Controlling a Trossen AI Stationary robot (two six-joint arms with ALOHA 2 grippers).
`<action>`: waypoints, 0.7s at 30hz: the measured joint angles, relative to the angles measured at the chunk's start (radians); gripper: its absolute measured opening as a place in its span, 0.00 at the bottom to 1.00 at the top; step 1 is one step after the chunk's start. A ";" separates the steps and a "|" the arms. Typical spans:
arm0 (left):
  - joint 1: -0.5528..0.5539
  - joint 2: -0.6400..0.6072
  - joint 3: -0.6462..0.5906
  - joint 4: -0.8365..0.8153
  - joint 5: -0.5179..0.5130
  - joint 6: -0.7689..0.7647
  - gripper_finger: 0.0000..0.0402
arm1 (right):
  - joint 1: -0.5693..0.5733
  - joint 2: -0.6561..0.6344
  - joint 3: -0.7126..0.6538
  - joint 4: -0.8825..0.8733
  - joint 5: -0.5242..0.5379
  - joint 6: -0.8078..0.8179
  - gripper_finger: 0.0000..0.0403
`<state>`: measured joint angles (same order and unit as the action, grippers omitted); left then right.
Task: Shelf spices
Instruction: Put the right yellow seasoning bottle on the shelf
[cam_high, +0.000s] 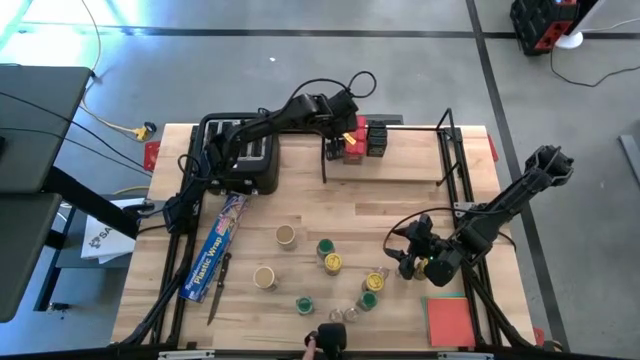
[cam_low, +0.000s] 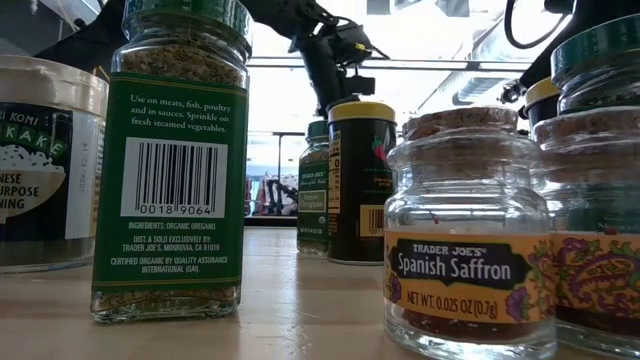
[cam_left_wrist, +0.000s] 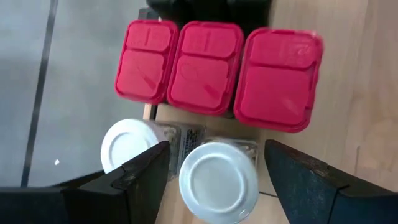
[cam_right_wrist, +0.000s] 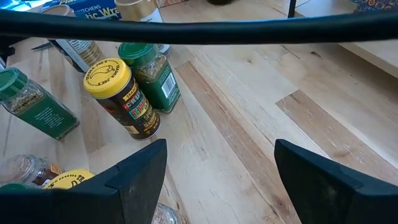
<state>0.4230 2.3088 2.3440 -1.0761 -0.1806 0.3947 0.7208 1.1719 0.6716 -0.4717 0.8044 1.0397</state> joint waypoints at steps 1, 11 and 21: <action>-0.006 -0.001 0.000 0.009 -0.007 0.001 0.65 | 0.000 0.000 0.000 0.000 0.000 0.000 0.72; -0.101 -0.128 0.013 0.030 -0.068 -0.009 0.65 | -0.006 -0.001 0.000 -0.014 -0.016 -0.015 0.72; -0.351 -0.316 0.013 -0.043 -0.086 -0.150 0.65 | -0.064 0.000 0.018 0.087 -0.166 -0.224 0.72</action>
<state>0.0723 1.9932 2.3573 -1.1191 -0.2671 0.2447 0.6564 1.1720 0.6899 -0.3850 0.6388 0.8155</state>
